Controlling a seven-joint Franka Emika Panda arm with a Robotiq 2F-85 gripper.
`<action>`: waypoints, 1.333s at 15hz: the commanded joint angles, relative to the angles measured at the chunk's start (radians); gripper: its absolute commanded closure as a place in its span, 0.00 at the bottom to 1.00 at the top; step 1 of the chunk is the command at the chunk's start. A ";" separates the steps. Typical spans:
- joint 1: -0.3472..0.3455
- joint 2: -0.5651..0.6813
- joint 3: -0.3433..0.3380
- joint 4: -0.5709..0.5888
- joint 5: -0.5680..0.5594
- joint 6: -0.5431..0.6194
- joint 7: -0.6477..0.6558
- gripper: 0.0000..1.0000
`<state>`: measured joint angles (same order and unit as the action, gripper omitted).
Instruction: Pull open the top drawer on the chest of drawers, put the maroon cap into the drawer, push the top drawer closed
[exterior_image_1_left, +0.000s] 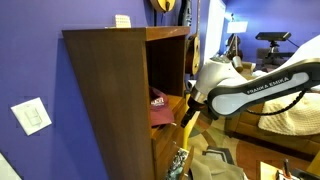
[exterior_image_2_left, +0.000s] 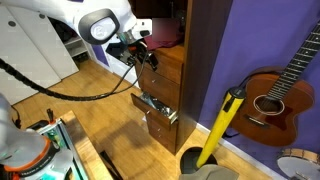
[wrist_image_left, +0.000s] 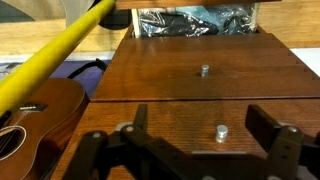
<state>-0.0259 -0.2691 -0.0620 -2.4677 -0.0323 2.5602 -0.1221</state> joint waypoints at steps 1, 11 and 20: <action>0.009 0.041 -0.006 0.004 0.030 0.051 -0.012 0.00; 0.028 0.121 0.005 0.051 0.089 0.145 -0.007 0.10; 0.053 0.149 0.016 0.072 0.129 0.153 -0.033 0.68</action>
<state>0.0171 -0.1525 -0.0454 -2.4179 0.0588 2.6971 -0.1281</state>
